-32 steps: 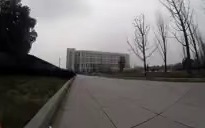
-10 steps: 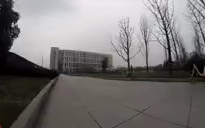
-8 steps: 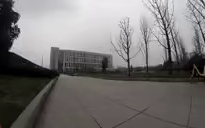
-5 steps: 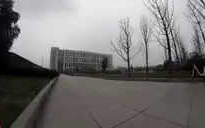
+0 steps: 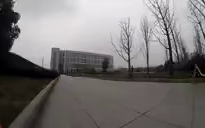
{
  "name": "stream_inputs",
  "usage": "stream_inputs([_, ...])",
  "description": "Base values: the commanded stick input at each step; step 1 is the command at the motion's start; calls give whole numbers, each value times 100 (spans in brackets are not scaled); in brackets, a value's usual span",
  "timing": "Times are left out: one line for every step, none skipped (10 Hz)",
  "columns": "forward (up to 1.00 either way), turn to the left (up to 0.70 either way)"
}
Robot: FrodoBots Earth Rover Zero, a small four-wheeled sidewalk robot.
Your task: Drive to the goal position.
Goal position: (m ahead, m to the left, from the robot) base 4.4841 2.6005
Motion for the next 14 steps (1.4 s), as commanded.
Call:
stream_inputs([70, 0])
stream_inputs([70, 0])
stream_inputs([70, 0])
stream_inputs([70, 0])
stream_inputs([70, 0])
stream_inputs([70, 0])
stream_inputs([70, 0])
stream_inputs([70, 0])
stream_inputs([70, 0])
stream_inputs([70, 0])
stream_inputs([70, 0])
stream_inputs([70, 0])
stream_inputs([70, 0])
stream_inputs([70, 0])
